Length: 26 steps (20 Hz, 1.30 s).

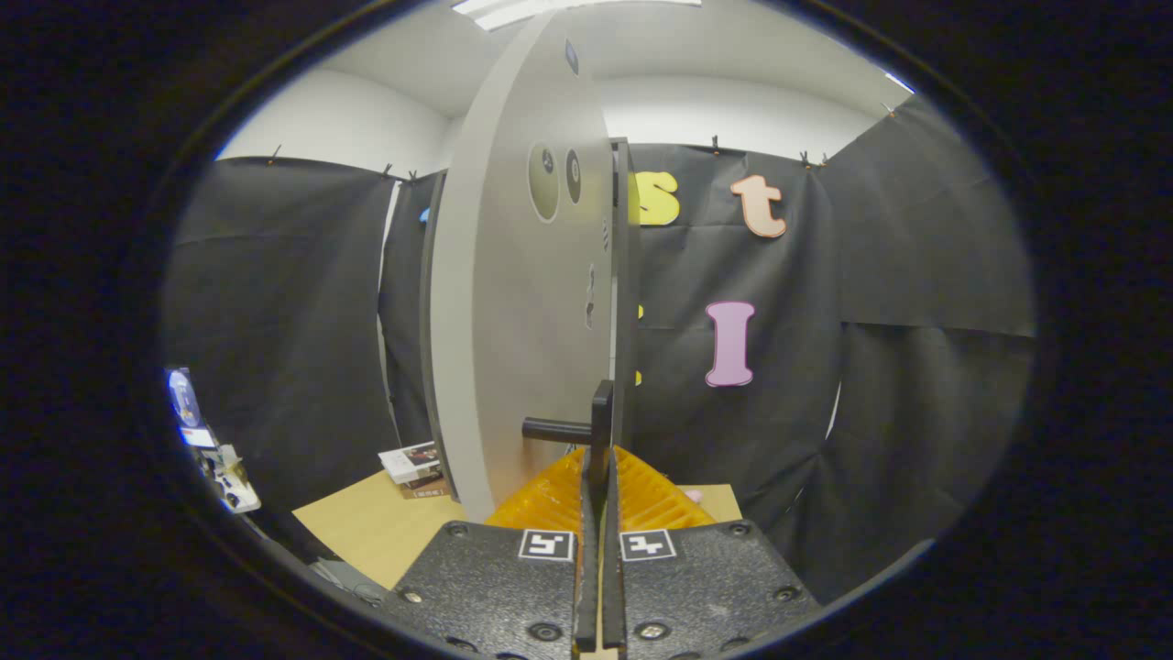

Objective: Open the shoe cabinet door, grab the shoes and put them into the shoe cabinet, then close the shoe cabinet door.

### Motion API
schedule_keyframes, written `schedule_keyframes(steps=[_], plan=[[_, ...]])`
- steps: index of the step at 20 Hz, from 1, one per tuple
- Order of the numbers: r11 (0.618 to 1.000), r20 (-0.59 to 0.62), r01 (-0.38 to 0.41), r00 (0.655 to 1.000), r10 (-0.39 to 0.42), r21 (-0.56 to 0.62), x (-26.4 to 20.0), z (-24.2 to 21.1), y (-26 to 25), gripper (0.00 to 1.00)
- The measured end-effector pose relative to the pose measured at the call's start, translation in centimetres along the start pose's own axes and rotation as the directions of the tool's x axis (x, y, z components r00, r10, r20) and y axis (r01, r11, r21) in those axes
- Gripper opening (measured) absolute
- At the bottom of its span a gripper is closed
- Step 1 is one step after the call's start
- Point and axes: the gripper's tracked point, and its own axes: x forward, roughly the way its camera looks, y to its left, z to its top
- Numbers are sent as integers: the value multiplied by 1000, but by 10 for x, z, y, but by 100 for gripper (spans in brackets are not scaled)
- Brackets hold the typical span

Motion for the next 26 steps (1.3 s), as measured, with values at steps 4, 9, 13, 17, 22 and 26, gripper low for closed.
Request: schedule_keyframes(steps=[4, 9, 13, 17, 22, 26], plan=[[999, 35, 49, 998, -49, -16, -14, 14, -4, 12], [992, 139, 116, 984, -109, -40, -72, 51, 12, 55], [987, 199, 158, 969, -148, -38, -107, 71, 45, 100], [993, 195, 122, 974, -119, -2, -104, 68, 94, 100], [996, 204, 86, 975, -91, 37, -69, 40, 144, 100], [997, 193, 77, 978, -80, 22, -24, -17, 181, 100]])
